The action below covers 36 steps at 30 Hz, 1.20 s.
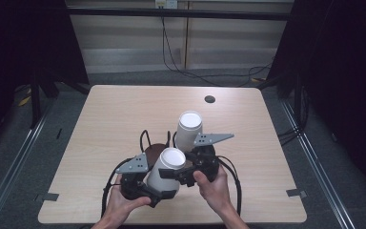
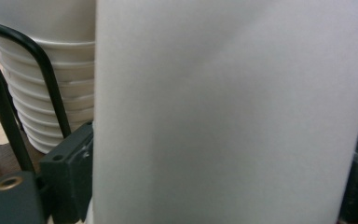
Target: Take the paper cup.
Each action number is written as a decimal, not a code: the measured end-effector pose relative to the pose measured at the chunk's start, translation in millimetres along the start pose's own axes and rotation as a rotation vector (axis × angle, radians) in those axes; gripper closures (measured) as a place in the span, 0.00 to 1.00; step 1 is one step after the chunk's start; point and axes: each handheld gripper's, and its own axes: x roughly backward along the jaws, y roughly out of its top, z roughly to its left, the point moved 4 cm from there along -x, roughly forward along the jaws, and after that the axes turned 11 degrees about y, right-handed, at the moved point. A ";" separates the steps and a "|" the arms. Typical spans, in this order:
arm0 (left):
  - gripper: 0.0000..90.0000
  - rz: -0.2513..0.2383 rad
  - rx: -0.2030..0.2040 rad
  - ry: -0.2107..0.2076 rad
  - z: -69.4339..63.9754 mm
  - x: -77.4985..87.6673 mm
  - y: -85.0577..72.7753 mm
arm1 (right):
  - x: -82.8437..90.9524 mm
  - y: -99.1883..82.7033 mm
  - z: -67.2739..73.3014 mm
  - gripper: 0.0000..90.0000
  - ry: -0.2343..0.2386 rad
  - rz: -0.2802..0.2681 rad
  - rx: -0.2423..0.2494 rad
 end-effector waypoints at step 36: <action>0.17 0.185 -0.015 -0.004 12.1 22.3 -1.7 | 21.1 -2.6 -5.5 0.15 0.021 0.000 0.024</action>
